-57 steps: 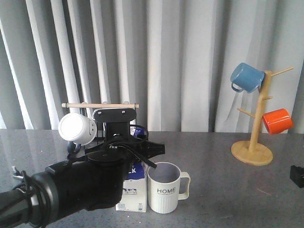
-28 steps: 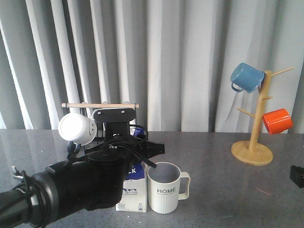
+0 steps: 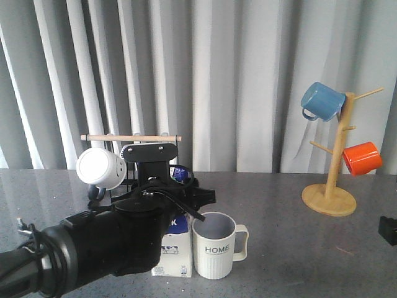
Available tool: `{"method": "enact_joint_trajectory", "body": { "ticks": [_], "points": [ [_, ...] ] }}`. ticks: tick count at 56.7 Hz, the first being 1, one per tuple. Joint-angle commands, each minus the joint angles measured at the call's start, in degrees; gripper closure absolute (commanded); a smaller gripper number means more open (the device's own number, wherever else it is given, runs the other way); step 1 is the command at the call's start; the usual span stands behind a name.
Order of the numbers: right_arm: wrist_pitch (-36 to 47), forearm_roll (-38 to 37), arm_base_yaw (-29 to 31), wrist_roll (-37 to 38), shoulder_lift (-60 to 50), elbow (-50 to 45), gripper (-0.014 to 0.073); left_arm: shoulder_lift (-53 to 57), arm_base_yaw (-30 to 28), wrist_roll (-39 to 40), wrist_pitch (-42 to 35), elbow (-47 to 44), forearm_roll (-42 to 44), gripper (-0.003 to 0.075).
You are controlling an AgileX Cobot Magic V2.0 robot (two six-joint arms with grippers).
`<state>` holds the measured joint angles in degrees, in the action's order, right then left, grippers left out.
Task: Place milk next to cup
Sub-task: 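Lower the carton onto the table, open the left gripper, lift away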
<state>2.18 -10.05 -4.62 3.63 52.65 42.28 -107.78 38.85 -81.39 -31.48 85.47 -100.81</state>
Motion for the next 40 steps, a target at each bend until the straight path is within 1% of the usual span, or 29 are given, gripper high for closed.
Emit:
{"method": "enact_joint_trajectory", "body": {
  "ticks": [1,5,21,27,30,33,35,36,37,38,39,40],
  "points": [
    [4.15,-0.51,0.28,-0.04,-0.28,1.66,0.0602,3.10,-0.09,-1.27,-0.64,1.59,1.00,0.0067],
    [4.15,-0.51,0.28,-0.04,-0.28,1.66,0.0602,3.73,-0.09,-2.10,-1.04,1.59,1.00,-0.0015],
    [4.15,-0.51,0.28,-0.04,-0.28,1.66,0.0602,8.80,-0.09,-3.46,-0.95,1.59,0.96,0.0013],
    [4.15,-0.51,0.28,-0.04,-0.28,1.66,0.0602,12.07,-0.09,-5.06,0.47,1.59,0.96,0.0057],
    [4.15,-0.51,0.28,-0.04,-0.28,1.66,0.0602,13.93,-0.09,-7.05,1.99,1.59,0.96,0.0106],
    [4.15,-0.51,0.28,-0.04,-0.28,1.66,0.0602,15.50,-0.09,-8.19,3.33,1.59,0.96,0.0199],
    [4.15,-0.51,0.28,-0.04,-0.28,1.66,0.0602,16.53,-0.09,-8.59,4.21,1.59,0.96,0.0281],
    [4.15,-0.51,0.28,-0.04,-0.28,1.66,0.0602,17.09,-0.09,-8.62,4.58,1.59,0.96,0.0341],
    [4.15,-0.51,0.28,-0.04,-0.28,1.66,0.0602,17.49,-0.09,-8.62,4.78,1.59,0.96,0.0384],
    [4.15,-0.51,0.28,-0.04,-0.28,1.66,0.0602,18.05,-0.09,-8.62,4.92,1.59,0.96,0.0452],
    [4.15,-0.51,0.28,-0.04,-0.28,1.66,0.0602,18.39,-0.09,-8.62,4.98,1.59,0.96,0.0500],
    [4.15,-0.51,0.28,-0.04,-0.28,1.66,0.0602,18.97,-0.04,-8.62,5.12,1.59,0.82,0.0577]
  ]
}}
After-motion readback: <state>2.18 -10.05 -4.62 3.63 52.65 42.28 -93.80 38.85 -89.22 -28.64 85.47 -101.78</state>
